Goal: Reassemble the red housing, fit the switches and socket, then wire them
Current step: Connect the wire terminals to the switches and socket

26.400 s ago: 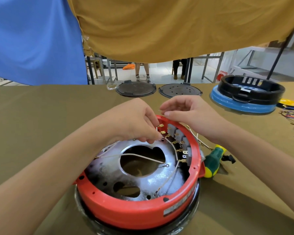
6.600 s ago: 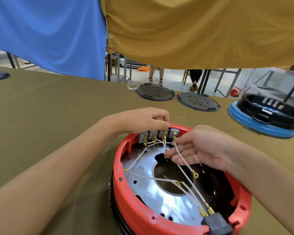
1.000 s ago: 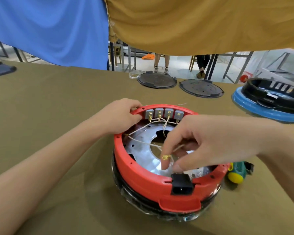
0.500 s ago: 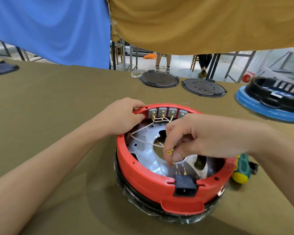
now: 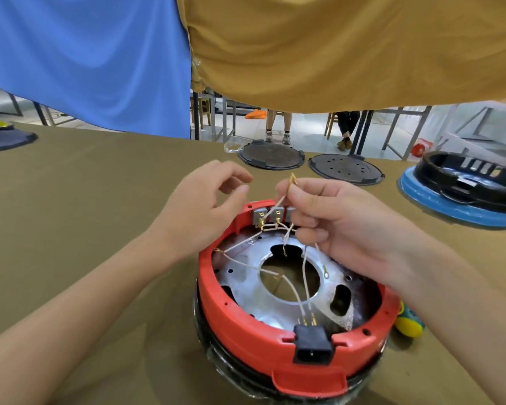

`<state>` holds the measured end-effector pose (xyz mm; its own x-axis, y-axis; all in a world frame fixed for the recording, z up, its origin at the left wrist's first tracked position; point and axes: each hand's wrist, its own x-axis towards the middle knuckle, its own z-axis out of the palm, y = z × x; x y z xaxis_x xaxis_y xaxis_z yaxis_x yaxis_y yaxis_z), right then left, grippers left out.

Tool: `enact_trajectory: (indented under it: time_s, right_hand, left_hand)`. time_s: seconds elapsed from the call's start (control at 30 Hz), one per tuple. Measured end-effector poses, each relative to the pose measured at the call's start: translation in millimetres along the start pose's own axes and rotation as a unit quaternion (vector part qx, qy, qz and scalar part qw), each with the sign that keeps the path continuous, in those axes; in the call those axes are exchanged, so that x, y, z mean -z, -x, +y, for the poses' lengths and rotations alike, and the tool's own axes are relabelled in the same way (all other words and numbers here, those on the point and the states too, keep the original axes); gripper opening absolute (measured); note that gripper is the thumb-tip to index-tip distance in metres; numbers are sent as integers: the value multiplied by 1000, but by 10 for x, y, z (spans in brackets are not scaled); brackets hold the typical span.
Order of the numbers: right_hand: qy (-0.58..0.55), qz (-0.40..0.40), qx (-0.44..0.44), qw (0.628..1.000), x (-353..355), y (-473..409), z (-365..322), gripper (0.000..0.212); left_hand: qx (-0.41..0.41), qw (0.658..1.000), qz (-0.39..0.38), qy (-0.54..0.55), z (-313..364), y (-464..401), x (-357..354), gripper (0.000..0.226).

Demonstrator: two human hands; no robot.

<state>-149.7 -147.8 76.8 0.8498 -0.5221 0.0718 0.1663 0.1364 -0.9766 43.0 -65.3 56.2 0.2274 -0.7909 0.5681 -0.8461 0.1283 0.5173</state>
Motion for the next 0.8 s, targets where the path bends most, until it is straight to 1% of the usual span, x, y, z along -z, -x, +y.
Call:
enact_trajectory:
  time_s: [0.03, 0.07, 0.13, 0.17, 0.27, 0.33, 0.5, 0.57, 0.6, 0.63, 0.7, 0.73, 0.8]
  right_hand:
    - [-21, 16, -7, 1000, 1, -14, 25, 15]
    - [-29, 27, -9, 999, 2, -22, 50, 16]
    - [-11, 37, 2, 999, -1, -35, 98, 17]
    - [5, 42, 11, 999, -4, -37, 115, 16]
    - [61, 75, 51, 994, 13, -45, 144, 14]
    - [112, 96, 75, 986, 16, -40, 158, 16]
    - [190, 103, 95, 972, 27, -15, 92, 20]
    - [271, 96, 92, 953, 57, 11, 6, 25]
    - [312, 86, 90, 942, 72, 35, -52, 26]
    - [343, 71, 88, 933, 86, 60, -111, 28]
    - [378, 24, 83, 922, 103, 112, -208, 29]
    - [393, -8, 73, 916, 107, 131, -239, 25]
    - [427, -69, 41, 901, 101, 153, -265, 17]
  left_hand:
    - [-14, 998, -6, 55, 63, 10, 24, 17]
    - [-19, 993, -32, 114, 127, 27, 37, 19]
    - [-9, 973, -97, 210, 245, 80, 26, 24]
    - [-1, 964, -113, 241, 284, 101, 12, 26]
    - [29, 945, -109, 308, 321, 129, -14, 28]
    - [40, 940, -99, 324, 315, 130, -17, 28]
    - [54, 952, -84, 291, 305, 136, -3, 23]
    - [62, 965, -56, 248, 286, 133, 30, 16]
    - [62, 975, -34, 209, 269, 131, 41, 12]
    - [62, 985, -13, 160, 253, 129, 42, 11]
    - [75, 996, 15, 48, 241, 139, 16, 20]
    - [89, 996, 19, 8, 243, 148, -6, 25]
    - [136, 990, 0, -45, 248, 169, -59, 23]
